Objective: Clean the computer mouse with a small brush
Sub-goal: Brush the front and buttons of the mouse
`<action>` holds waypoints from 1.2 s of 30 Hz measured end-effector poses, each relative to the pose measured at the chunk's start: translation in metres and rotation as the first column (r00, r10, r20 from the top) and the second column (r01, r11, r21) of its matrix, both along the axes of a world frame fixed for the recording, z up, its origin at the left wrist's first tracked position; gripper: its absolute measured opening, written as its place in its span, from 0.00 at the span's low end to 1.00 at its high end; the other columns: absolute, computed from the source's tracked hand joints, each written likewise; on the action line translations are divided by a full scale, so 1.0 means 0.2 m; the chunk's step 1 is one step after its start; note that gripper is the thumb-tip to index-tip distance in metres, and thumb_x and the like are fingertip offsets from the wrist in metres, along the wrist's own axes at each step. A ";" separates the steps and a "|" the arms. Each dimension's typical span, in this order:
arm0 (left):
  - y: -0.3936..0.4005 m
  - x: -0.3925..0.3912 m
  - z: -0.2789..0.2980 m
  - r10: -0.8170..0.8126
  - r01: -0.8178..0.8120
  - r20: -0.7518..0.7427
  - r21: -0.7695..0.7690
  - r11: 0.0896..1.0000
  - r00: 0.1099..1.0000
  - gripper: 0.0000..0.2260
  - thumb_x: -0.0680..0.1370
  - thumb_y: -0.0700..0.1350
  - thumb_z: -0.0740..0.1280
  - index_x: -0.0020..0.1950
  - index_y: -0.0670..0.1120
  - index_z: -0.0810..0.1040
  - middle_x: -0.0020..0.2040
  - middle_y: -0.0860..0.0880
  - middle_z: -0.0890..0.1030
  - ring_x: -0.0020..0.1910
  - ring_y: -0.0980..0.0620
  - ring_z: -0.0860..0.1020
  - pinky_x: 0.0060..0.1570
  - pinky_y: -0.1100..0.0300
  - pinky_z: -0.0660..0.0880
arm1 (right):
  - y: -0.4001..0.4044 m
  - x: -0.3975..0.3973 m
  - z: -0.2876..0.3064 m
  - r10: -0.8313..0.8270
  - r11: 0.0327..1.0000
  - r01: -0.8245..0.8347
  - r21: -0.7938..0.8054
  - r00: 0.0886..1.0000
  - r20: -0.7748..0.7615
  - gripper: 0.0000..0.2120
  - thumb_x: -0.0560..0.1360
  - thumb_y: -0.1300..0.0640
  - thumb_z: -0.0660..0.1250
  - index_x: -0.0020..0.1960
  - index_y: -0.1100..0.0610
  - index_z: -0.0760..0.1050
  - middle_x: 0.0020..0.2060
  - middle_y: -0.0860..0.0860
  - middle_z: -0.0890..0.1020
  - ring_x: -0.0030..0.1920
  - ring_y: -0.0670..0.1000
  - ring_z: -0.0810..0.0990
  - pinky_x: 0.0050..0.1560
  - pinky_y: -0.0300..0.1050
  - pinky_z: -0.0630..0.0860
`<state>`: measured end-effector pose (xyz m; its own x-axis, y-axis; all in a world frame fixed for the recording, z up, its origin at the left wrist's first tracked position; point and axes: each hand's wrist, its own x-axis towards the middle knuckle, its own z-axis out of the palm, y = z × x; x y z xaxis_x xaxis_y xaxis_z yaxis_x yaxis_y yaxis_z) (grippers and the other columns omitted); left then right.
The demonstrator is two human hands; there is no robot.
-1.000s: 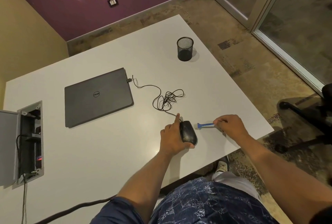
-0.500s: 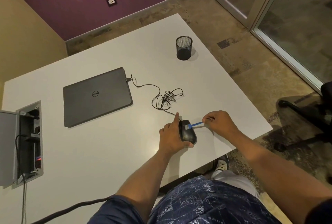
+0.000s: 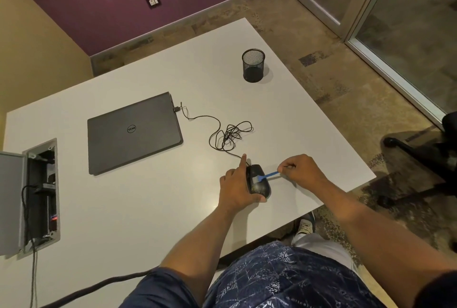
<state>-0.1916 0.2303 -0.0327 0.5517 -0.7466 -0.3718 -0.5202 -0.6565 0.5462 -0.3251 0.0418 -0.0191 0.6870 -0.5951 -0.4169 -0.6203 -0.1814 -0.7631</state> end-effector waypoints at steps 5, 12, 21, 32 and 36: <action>0.00 0.00 0.00 0.005 -0.005 -0.009 0.005 1.000 1.000 0.65 0.56 0.68 0.78 0.83 0.54 0.45 0.72 0.53 0.73 0.69 0.46 0.71 0.64 0.46 0.66 | -0.05 -0.10 -0.05 -0.206 0.978 0.206 -0.030 0.978 -0.017 0.07 0.75 0.63 0.71 0.41 0.60 0.87 0.31 0.51 0.83 0.31 0.46 0.77 0.37 0.38 0.74; 0.00 0.00 0.01 0.006 -0.006 -0.008 0.005 1.000 1.000 0.65 0.55 0.68 0.78 0.83 0.54 0.45 0.71 0.53 0.74 0.68 0.47 0.71 0.63 0.47 0.66 | -0.04 -0.18 -0.05 -0.053 0.996 0.058 0.062 0.995 -0.081 0.06 0.75 0.63 0.72 0.42 0.59 0.87 0.30 0.51 0.83 0.30 0.48 0.77 0.35 0.41 0.75; -0.01 0.00 0.02 0.000 0.000 -0.005 0.012 1.000 1.000 0.65 0.55 0.68 0.78 0.83 0.54 0.45 0.72 0.53 0.74 0.68 0.46 0.72 0.63 0.47 0.67 | -0.04 -0.17 -0.06 -0.081 0.997 0.081 -0.012 0.996 -0.042 0.05 0.75 0.62 0.72 0.42 0.57 0.87 0.30 0.45 0.82 0.30 0.41 0.76 0.32 0.30 0.70; -0.01 -0.01 0.02 0.004 -0.004 -0.006 0.020 1.000 1.000 0.65 0.55 0.68 0.78 0.83 0.55 0.45 0.72 0.54 0.74 0.68 0.46 0.71 0.64 0.47 0.67 | -0.01 -0.06 -0.07 -0.287 0.958 0.287 0.005 0.958 0.011 0.07 0.77 0.60 0.72 0.45 0.63 0.86 0.31 0.50 0.81 0.33 0.49 0.77 0.37 0.38 0.71; -0.01 -0.01 0.01 0.006 -0.006 0.001 0.018 1.000 1.000 0.65 0.55 0.68 0.78 0.83 0.54 0.46 0.71 0.54 0.74 0.68 0.46 0.72 0.63 0.47 0.67 | 0.02 -0.02 -0.06 -0.220 0.975 0.220 0.035 0.976 -0.003 0.08 0.78 0.59 0.71 0.47 0.63 0.86 0.36 0.54 0.83 0.36 0.52 0.79 0.39 0.41 0.73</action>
